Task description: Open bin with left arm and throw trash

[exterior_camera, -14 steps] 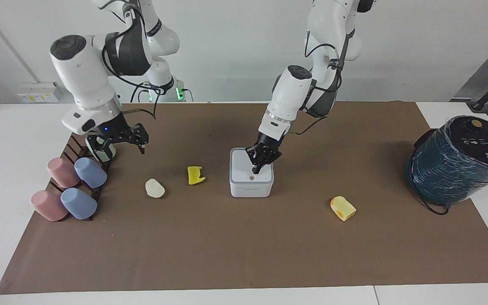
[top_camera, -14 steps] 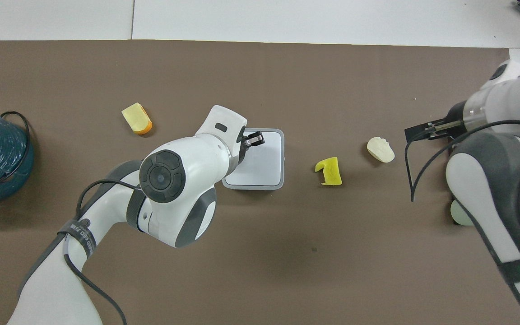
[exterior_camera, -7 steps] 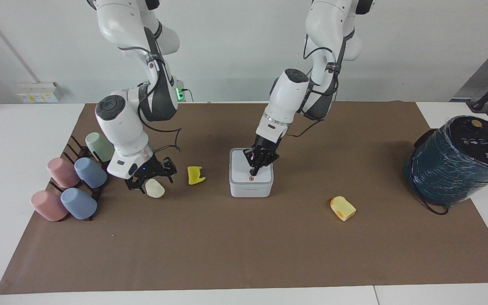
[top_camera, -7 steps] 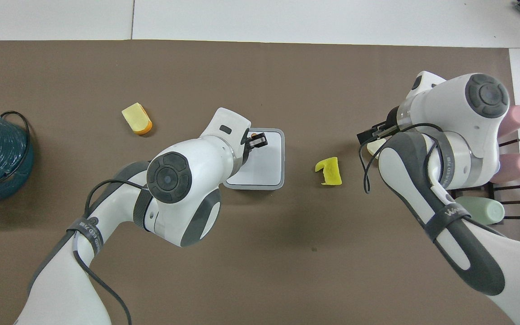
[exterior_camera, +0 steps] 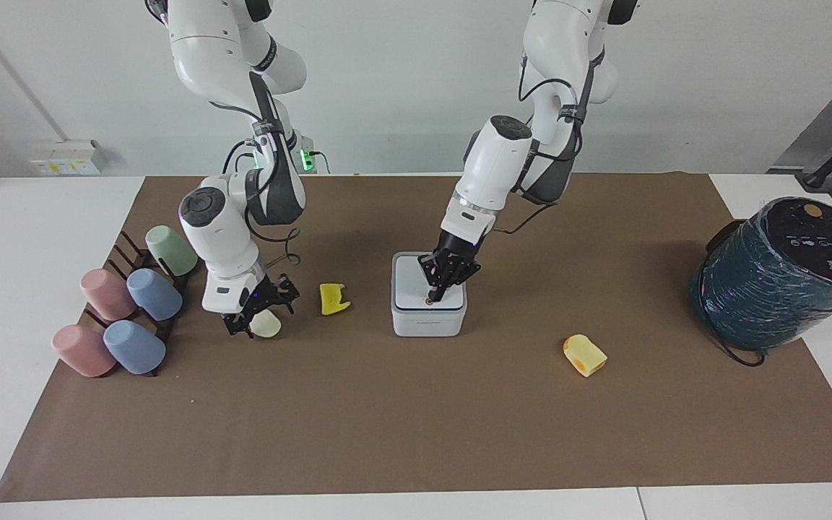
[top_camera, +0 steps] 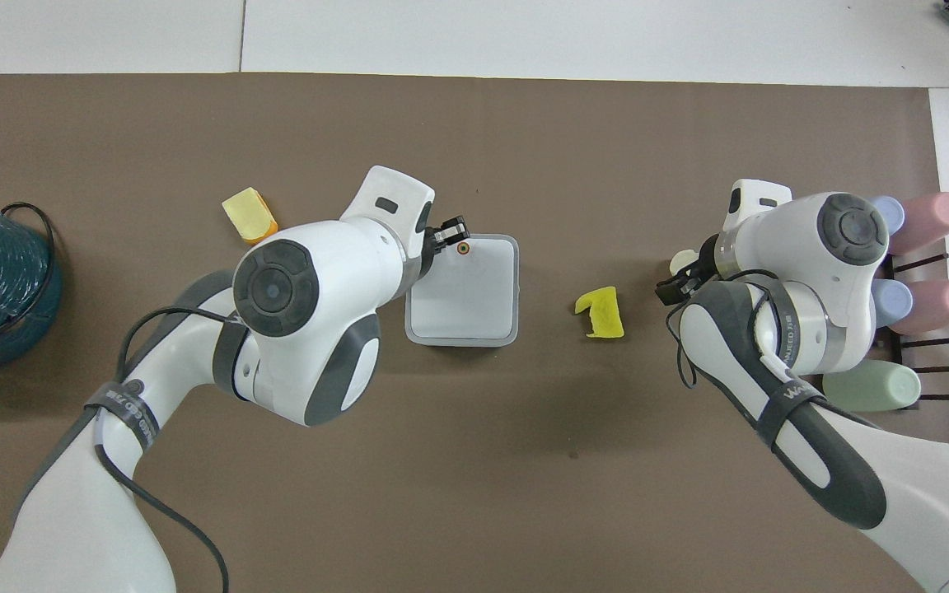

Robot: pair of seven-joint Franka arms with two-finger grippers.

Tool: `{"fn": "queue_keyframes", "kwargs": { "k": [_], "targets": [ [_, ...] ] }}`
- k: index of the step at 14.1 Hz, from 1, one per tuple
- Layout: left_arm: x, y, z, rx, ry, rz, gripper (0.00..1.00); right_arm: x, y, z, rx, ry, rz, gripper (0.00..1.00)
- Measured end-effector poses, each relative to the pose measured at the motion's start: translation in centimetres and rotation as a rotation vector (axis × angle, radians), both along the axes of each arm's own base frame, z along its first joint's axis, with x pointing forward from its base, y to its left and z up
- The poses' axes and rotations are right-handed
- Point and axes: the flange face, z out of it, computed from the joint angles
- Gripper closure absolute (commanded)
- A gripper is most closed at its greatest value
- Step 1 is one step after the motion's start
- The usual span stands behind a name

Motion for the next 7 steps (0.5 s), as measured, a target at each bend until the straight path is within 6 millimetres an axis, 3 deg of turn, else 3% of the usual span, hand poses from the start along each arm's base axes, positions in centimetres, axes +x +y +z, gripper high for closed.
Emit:
{"fn": "queue_keyframes", "kwargs": {
  "k": [1,2,4,7],
  "targets": [
    [1.2,1.5,1.0,0.003,0.006,0.022,0.89,-0.2,0.0,-0.3,-0.001,0.003,0.0,0.87],
    [2.4,3.1,1.6,0.006,0.009,0.044,0.88,-0.3,-0.1,-0.5,-0.001,0.007,0.0,1.0],
    [4.0,6.4,1.7,0.019,0.011,0.071,0.88,-0.5,-0.3,-0.7,-0.002,0.022,-0.008,1.0],
    [5.6,11.5,0.3,0.086,0.041,0.026,0.81,-0.6,-1.5,-0.3,0.002,0.063,-0.08,1.0]
  ]
}}
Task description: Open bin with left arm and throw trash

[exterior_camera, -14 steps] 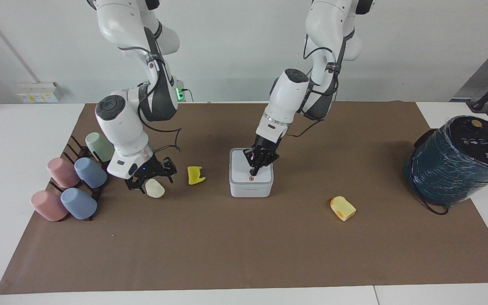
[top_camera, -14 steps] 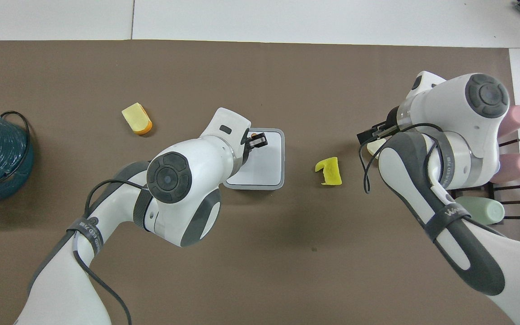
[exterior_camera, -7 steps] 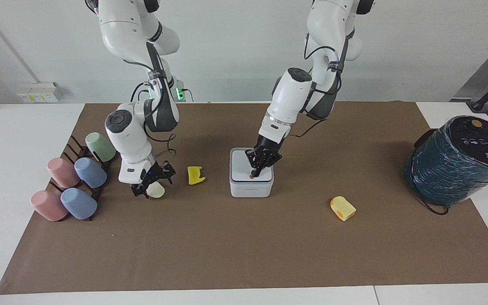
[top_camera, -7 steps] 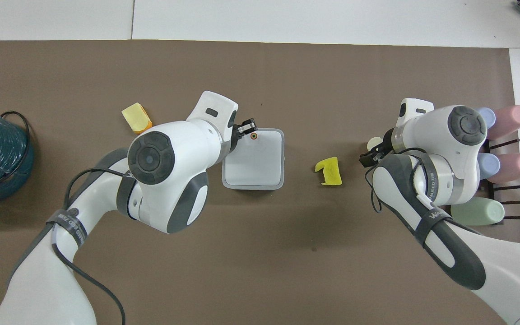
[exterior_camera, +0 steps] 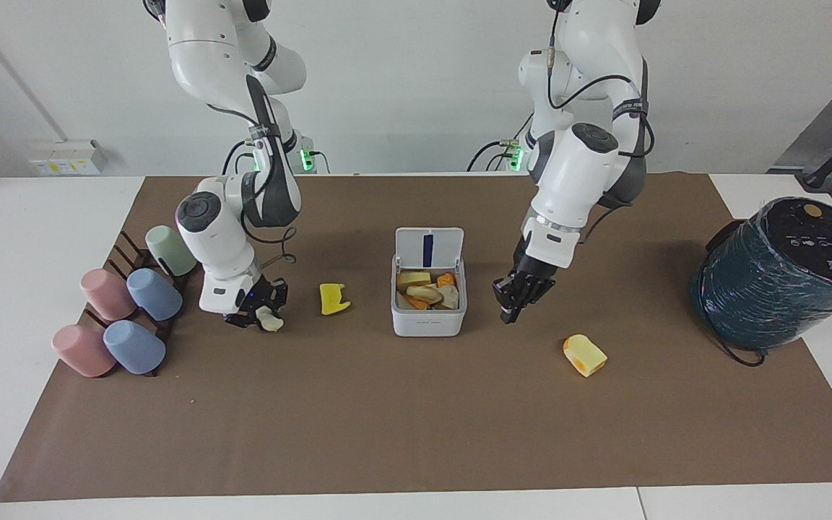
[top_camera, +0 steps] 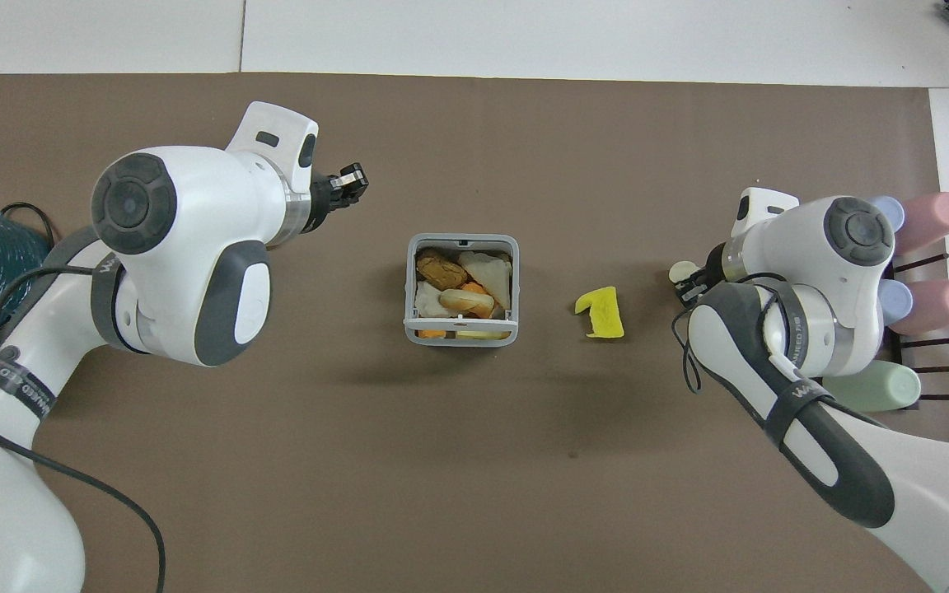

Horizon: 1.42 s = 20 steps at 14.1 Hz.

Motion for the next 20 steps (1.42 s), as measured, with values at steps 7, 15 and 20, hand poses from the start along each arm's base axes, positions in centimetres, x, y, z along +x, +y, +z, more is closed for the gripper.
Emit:
{"fn": "queue_keyframes", "kwargs": {
  "k": [7,15,20],
  "targets": [
    [1.5,10.0,-3.5,0.092,0.041,-0.087,0.03,0.9,6.8,12.1,0.082,0.072,-0.335,1.0],
    [2.7,12.2,-12.4,0.116,0.015,-0.083,0.08,0.0,22.2,15.7,0.425,0.115,-0.756,1.0],
    [2.1,12.8,-13.7,0.12,0.04,-0.081,0.85,-1.5,27.8,10.3,0.416,0.131,-0.778,0.29]
  ]
}}
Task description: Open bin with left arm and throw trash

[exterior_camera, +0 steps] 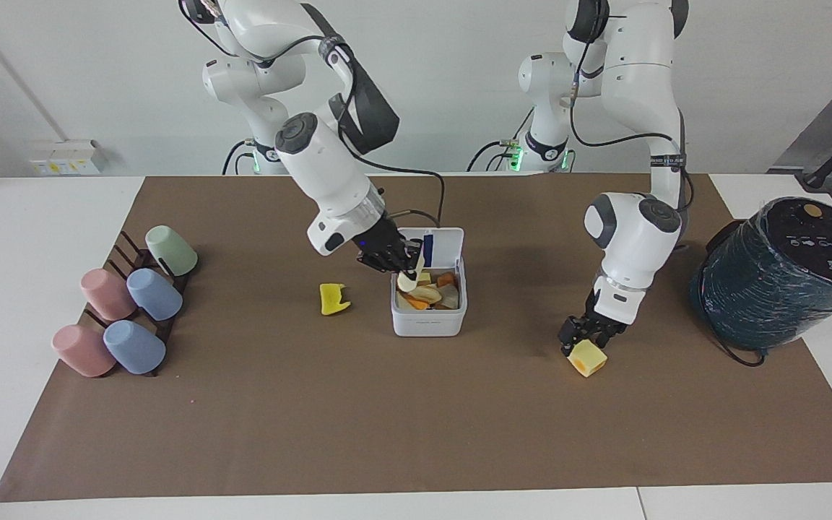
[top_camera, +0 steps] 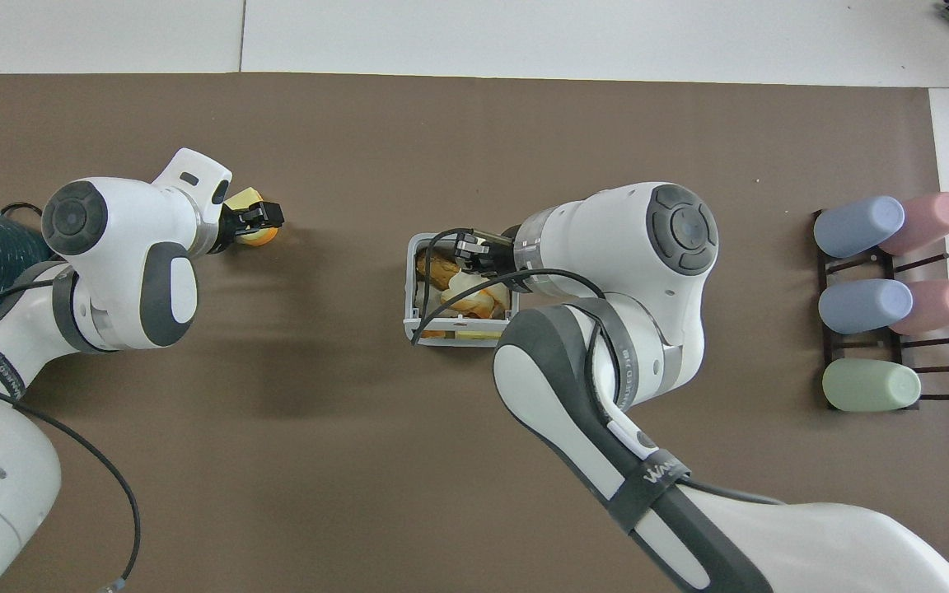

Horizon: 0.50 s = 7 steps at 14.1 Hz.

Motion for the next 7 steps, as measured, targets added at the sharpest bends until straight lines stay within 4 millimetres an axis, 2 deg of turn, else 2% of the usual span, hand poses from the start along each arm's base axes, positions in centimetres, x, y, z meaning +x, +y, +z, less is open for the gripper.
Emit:
{"fn": "queue_keyframes", "kwargs": {
  "k": [1,4,7],
  "targets": [
    [0.0,-0.1,0.0,0.0,0.0,-0.001,1.0,-0.4,0.4,-0.9,-0.006,0.007,0.006,0.0],
    [0.1,-0.3,0.3,-0.003,-0.01,-0.003,1.0,-0.5,0.6,-1.2,-0.005,-0.001,0.004,0.0],
    [0.9,-0.8,1.8,-0.01,-0.035,-0.009,1.0,-0.2,0.2,0.0,0.002,-0.02,-0.005,0.0]
  ]
}}
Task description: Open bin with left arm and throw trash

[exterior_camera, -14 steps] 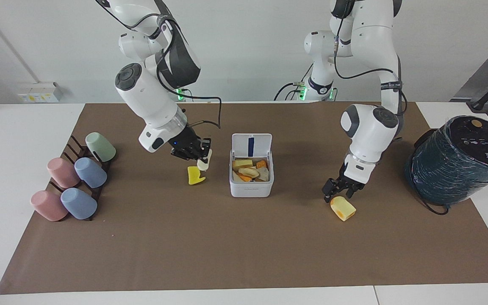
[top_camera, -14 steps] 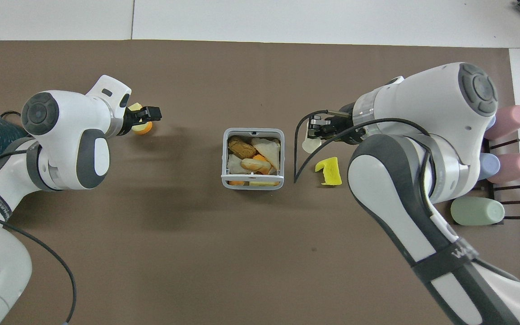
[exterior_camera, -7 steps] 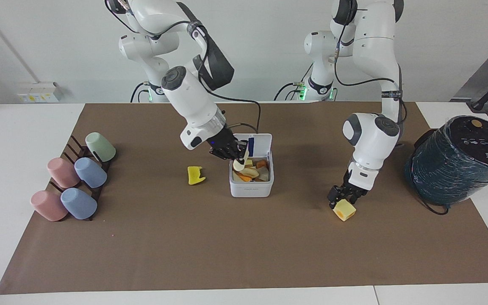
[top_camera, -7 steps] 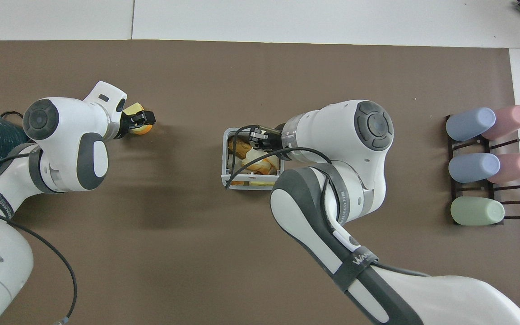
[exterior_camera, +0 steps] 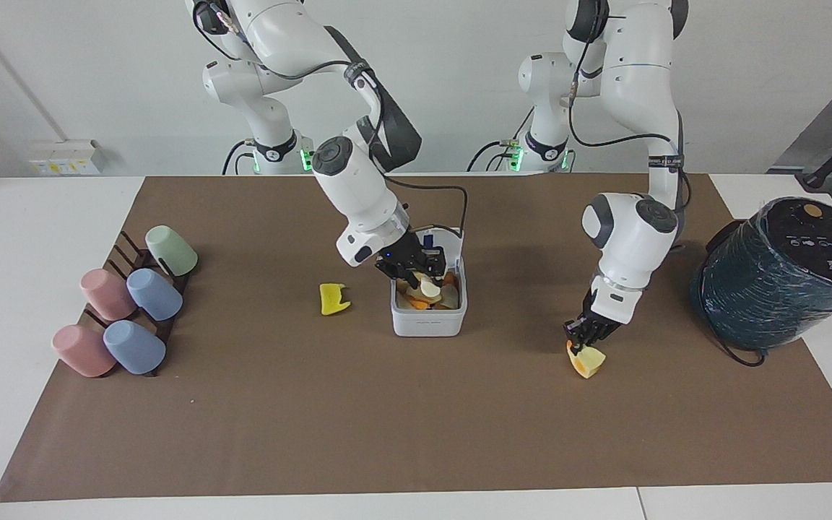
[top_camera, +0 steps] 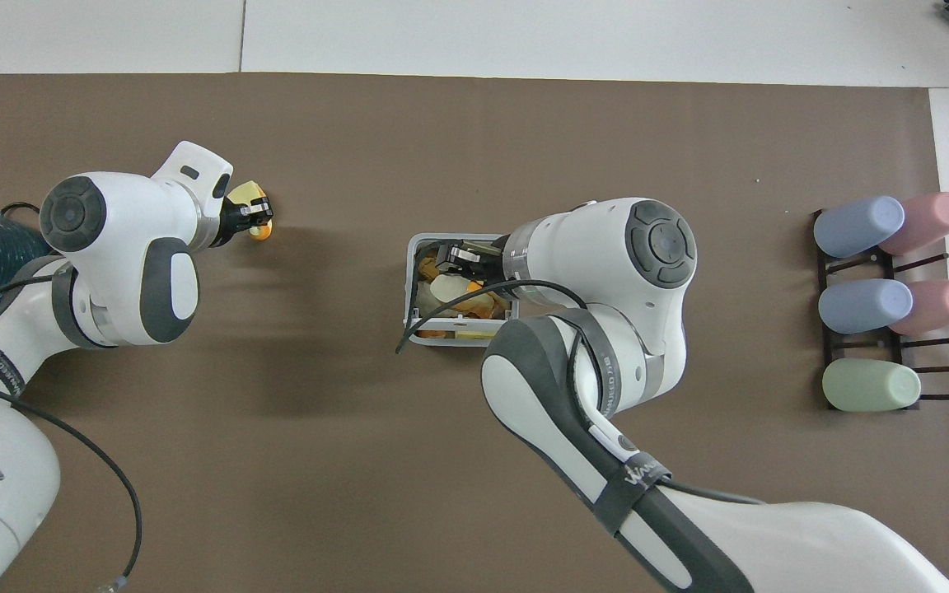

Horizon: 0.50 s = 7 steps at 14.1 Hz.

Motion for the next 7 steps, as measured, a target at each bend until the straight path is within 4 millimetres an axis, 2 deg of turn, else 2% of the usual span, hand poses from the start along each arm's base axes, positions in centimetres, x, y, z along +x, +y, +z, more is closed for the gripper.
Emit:
{"fn": "queue_keyframes", "kwargs": {
  "k": [2,4,7],
  "targets": [
    [0.6,-1.1,1.5,-0.011,0.014,-0.006,1.0,0.2,-0.4,1.3,0.009,-0.02,-0.006,0.0],
    [1.3,-2.7,3.9,-0.028,0.041,0.0,1.0,0.2,-0.5,2.0,0.013,-0.029,-0.008,0.0],
    [1.6,-7.0,8.7,-0.059,0.08,0.015,1.0,0.2,-0.4,2.1,0.013,-0.03,-0.007,0.0]
  ]
}}
